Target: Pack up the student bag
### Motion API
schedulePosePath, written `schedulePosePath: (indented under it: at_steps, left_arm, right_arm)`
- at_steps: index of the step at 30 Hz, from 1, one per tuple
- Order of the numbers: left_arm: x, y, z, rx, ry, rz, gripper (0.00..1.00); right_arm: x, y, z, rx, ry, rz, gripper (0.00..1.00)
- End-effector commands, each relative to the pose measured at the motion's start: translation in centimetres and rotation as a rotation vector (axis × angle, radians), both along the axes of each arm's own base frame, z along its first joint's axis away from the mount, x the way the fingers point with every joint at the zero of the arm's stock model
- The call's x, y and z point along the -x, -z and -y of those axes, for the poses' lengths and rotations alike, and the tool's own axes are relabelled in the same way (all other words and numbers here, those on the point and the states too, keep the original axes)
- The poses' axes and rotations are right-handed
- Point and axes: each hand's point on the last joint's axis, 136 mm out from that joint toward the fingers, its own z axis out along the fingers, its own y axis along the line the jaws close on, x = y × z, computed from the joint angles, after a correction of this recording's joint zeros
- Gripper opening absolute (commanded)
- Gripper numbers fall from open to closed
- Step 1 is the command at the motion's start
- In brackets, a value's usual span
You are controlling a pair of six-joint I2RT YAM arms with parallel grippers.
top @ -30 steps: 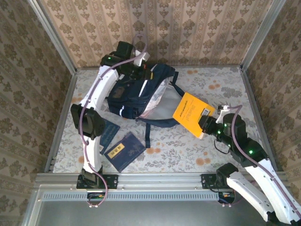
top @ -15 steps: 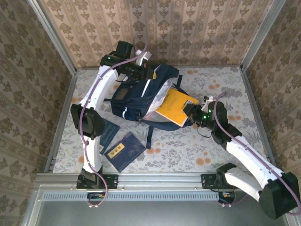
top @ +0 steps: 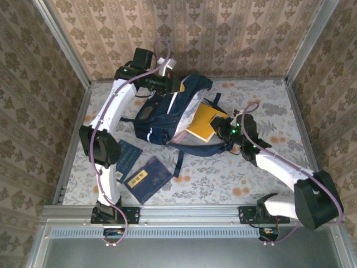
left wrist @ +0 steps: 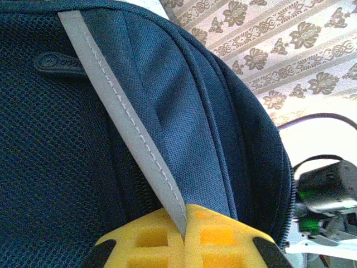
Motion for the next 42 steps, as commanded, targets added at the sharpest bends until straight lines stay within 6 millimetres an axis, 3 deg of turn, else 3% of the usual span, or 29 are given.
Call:
schedulePosePath:
  at_steps: [1, 5, 9, 17, 23, 27, 35, 37, 42]
  left_arm:
    - [2.6, -8.5, 0.3, 0.188, 0.094, 0.178, 0.00]
    - [2.9, -8.4, 0.8, 0.194, 0.108, 0.174, 0.00]
    - [3.0, -7.6, 1.5, 0.187, 0.125, 0.156, 0.00]
    - [3.2, -7.6, 2.2, 0.196, 0.154, 0.150, 0.00]
    - [3.0, -7.8, 2.2, 0.205, 0.155, 0.151, 0.00]
    - [2.0, -7.4, 1.5, 0.205, 0.129, 0.138, 0.00]
    - [-1.7, -5.6, -0.1, 0.176, 0.039, 0.113, 0.00]
    - [-2.4, -5.2, -0.3, 0.176, 0.025, 0.096, 0.00]
    - [-3.7, -3.9, -0.5, 0.150, -0.013, 0.085, 0.00]
  right_arm:
    - [-2.3, -2.9, -1.6, -0.039, -0.014, 0.107, 0.00]
    - [-3.5, -1.2, -3.5, -0.003, -0.037, 0.072, 0.00]
    - [-5.2, -1.0, -5.9, 0.025, -0.054, 0.077, 0.00]
    - [-10.2, 2.3, -10.9, -0.036, -0.022, 0.052, 0.00]
    - [-13.7, 3.4, -14.5, -0.062, -0.026, 0.110, 0.16]
    - [-14.0, 2.8, -14.3, -0.043, -0.023, 0.147, 0.37]
    - [-11.4, 0.4, -11.7, 0.050, -0.021, 0.242, 0.83]
    - [-10.7, 0.3, -10.9, 0.070, -0.024, 0.242, 0.87]
    - [-8.5, -0.1, -7.4, 0.127, 0.035, 0.249, 0.87]
